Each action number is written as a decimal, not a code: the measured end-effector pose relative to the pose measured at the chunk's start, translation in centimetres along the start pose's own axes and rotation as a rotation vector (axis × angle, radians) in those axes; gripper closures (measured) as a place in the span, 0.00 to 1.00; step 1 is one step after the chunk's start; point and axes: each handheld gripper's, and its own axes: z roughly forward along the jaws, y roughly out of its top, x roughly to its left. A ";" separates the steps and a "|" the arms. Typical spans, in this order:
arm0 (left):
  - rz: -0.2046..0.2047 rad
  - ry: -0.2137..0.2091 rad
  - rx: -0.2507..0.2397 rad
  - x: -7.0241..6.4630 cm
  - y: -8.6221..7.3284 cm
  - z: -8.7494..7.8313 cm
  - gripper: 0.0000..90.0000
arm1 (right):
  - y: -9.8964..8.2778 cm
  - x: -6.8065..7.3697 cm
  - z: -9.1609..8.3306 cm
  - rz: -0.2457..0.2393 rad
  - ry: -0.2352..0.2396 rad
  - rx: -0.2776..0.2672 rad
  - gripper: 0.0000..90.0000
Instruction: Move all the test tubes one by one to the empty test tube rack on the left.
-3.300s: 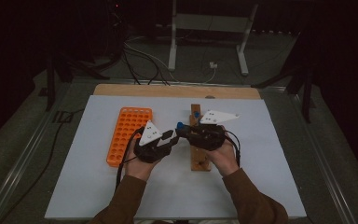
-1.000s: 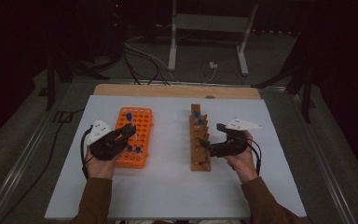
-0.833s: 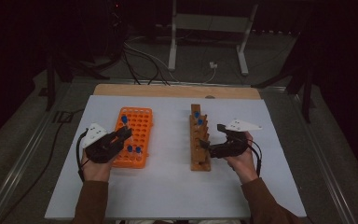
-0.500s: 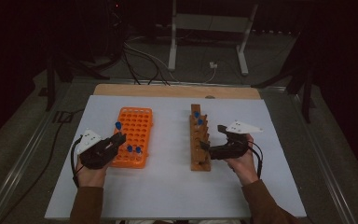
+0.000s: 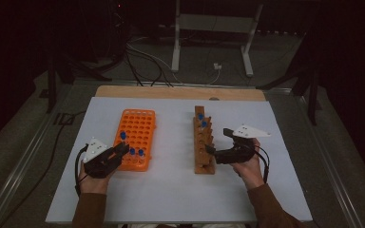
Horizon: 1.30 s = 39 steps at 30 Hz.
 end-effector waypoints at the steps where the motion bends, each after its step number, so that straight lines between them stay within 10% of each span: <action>1: -0.001 -0.001 0.005 0.0 -0.1 0.0 0.86 | 0.0 0.0 0.0 0.000 0.000 0.002 0.00; 39: 0.081 0.028 0.202 -0.8 -2.4 1.0 0.86 | -0.5 0.5 0.7 -0.009 0.018 0.022 0.00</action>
